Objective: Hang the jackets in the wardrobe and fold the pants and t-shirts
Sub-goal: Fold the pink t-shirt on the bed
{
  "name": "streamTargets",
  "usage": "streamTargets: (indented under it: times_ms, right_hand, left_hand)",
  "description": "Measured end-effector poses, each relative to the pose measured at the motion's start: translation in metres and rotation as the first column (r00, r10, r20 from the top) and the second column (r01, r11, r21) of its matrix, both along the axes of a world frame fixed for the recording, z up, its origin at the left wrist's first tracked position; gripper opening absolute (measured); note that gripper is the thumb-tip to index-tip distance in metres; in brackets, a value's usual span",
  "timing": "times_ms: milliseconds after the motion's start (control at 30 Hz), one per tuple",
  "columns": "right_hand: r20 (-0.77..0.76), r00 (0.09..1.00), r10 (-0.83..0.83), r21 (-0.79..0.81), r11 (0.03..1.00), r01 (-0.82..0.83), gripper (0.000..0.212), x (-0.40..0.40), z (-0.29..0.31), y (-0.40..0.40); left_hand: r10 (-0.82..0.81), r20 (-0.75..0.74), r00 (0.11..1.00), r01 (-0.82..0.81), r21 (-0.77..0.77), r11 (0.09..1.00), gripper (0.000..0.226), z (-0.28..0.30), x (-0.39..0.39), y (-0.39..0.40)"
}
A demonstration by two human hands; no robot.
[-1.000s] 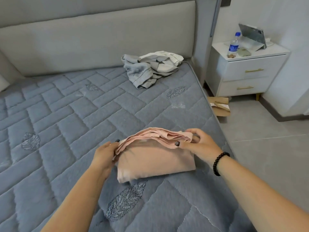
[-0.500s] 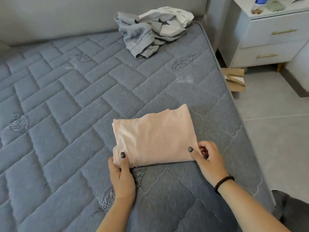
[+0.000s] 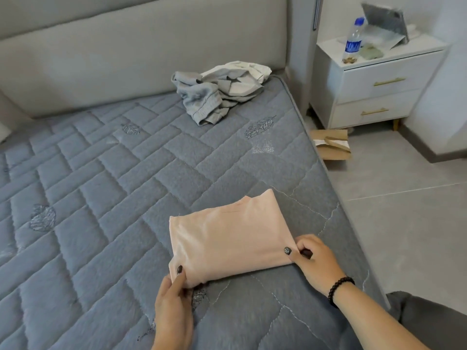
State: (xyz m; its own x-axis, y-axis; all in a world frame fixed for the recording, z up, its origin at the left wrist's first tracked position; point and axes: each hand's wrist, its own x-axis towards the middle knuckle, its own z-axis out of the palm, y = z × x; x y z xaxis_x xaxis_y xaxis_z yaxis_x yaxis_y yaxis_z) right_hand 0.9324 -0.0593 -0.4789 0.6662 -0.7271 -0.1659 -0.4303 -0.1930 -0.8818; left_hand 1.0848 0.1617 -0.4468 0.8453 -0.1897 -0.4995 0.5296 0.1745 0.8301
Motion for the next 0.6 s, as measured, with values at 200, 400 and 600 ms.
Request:
streamTargets:
  times_ms: [200, 400, 600]
  right_hand:
    - [-0.089, 0.996, 0.020, 0.000, 1.000, -0.020, 0.032, -0.046, 0.013, 0.001]
    - [-0.285, 0.958, 0.041, -0.128, 0.989, -0.080, 0.021, -0.045, 0.012, 0.018]
    - [-0.089, 0.969, 0.230, -0.760, 0.614, -0.215, 0.052, -0.002, 0.016, 0.044]
  left_hand:
    - [0.032, -0.019, 0.999, -0.030, 0.116, 0.993, 0.016, 0.000, -0.048, 0.020]
    - [-0.198, 0.049, 0.979, 0.134, 0.578, 0.805, 0.018, 0.009, -0.037, 0.028]
    - [-0.840, 0.409, 0.356, -0.072, 0.909, 0.411, 0.068, 0.019, -0.036, -0.013]
